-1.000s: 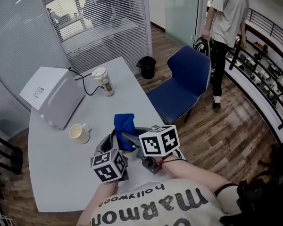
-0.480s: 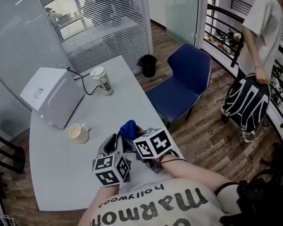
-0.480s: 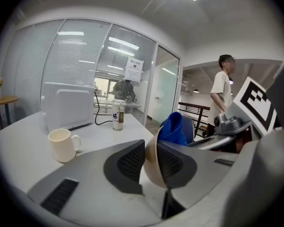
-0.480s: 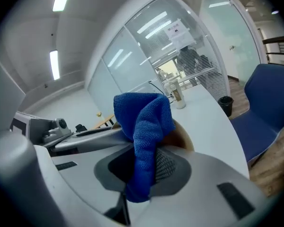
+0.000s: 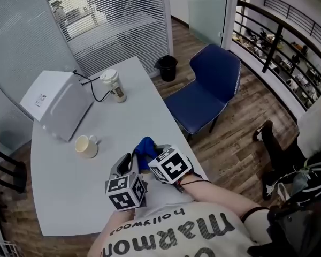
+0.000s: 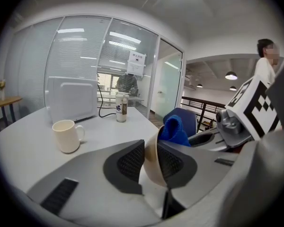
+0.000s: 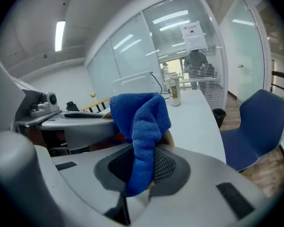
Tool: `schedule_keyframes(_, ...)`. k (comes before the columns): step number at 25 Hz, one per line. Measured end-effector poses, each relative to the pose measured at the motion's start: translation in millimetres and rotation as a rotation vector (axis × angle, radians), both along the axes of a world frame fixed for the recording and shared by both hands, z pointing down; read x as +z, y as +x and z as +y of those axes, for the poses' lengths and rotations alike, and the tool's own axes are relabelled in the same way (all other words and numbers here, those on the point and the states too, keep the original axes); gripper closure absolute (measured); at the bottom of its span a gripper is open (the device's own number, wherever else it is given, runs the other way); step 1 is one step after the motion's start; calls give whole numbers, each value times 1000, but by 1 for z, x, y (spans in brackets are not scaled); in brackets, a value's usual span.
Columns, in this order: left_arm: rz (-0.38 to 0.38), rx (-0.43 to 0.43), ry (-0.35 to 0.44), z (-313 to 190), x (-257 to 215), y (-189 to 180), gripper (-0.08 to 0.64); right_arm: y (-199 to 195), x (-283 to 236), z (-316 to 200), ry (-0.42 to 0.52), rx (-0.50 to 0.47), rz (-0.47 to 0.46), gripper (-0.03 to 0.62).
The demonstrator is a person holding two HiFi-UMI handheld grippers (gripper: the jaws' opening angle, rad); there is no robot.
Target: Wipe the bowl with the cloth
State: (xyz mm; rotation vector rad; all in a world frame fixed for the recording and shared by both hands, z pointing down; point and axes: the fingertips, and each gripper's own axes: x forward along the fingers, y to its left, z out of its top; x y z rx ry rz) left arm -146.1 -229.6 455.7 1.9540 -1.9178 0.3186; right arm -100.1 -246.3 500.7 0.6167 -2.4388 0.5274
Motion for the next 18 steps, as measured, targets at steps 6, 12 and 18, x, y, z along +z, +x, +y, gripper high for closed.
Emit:
schedule_keyframes(6, 30, -29, -32, 1, 13, -8, 485, 12, 7, -8, -1, 32, 2, 531)
schedule_keyframes(12, 51, -59, -40, 3, 19, -18, 486, 16, 1, -17, 13, 69, -13, 531)
schedule_keyframes(18, 91, -78, -21, 2, 16, -25, 516, -6, -27, -4, -90, 59, -215, 531)
